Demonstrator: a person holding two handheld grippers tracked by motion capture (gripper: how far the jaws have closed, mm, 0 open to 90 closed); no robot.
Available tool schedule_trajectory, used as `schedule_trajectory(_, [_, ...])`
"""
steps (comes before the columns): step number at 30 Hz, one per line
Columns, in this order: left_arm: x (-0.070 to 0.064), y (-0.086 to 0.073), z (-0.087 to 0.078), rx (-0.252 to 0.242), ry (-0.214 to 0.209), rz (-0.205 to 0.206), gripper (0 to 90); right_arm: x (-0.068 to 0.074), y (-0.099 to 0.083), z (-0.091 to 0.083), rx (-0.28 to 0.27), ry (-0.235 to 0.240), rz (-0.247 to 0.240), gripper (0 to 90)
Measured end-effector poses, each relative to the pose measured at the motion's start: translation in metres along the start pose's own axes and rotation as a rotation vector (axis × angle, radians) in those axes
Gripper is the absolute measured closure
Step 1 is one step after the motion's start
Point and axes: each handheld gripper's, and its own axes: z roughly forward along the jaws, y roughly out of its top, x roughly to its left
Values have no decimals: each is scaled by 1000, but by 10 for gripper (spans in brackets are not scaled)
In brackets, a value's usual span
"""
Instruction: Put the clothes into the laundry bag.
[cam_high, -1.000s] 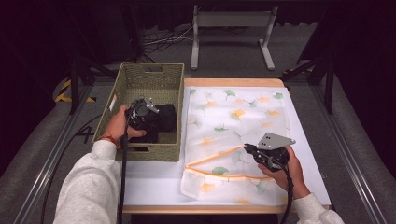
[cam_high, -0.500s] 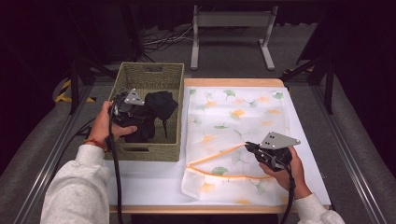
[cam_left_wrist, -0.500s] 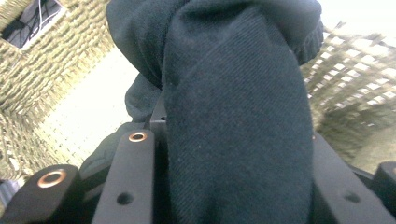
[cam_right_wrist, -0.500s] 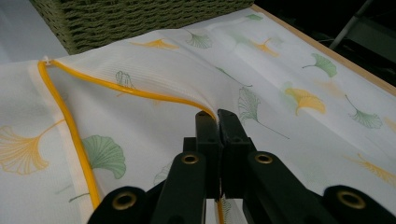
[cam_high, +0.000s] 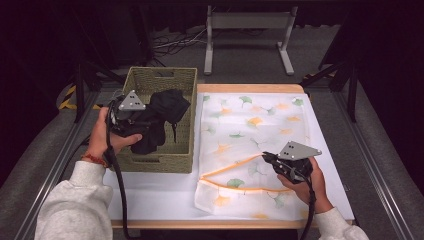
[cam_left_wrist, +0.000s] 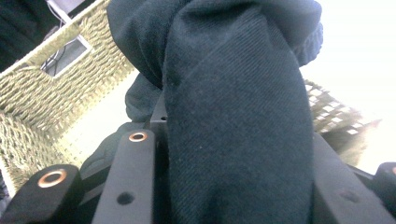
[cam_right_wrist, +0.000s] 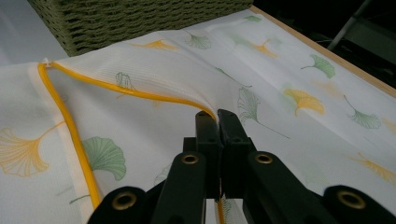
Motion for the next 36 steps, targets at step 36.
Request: schedule_trajectory(36, [-151, 10, 0, -201, -351, 191, 620, 1, -1, 4, 9, 16, 1, 883])
